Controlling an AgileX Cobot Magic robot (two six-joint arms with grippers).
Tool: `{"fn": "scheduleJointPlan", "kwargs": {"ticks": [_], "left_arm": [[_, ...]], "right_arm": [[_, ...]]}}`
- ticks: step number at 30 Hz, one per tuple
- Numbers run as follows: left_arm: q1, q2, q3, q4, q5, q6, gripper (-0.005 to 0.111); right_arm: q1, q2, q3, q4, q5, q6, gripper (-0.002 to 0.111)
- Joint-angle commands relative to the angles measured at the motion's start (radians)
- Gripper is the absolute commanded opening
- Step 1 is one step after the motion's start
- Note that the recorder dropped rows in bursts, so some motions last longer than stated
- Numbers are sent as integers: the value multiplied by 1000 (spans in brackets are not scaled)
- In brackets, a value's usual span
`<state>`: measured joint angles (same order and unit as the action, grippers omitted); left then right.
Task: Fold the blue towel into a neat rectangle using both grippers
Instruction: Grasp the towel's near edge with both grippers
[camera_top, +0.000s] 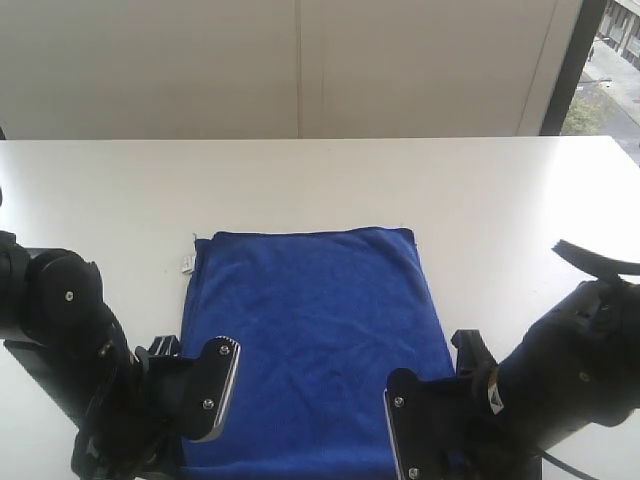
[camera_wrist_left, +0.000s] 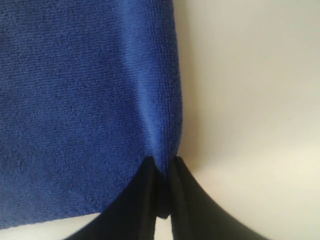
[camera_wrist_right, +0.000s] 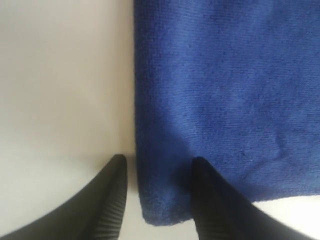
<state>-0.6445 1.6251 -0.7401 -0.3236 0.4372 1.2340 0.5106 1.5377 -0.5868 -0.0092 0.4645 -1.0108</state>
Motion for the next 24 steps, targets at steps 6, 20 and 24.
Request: {"fn": "scheduleJointPlan", "kwargs": {"ticks": [6, 20, 24], "left_arm": [[-5, 4, 6, -14, 28, -7, 15], [-5, -18, -4, -14, 117, -4, 0], [-5, -72, -4, -14, 115, -8, 0]], "right_arm": [[-3, 44, 7, -10, -48, 19, 38], [-3, 28, -10, -7, 107, 29, 3], [-3, -15, -23, 1, 143, 55, 3]]}}
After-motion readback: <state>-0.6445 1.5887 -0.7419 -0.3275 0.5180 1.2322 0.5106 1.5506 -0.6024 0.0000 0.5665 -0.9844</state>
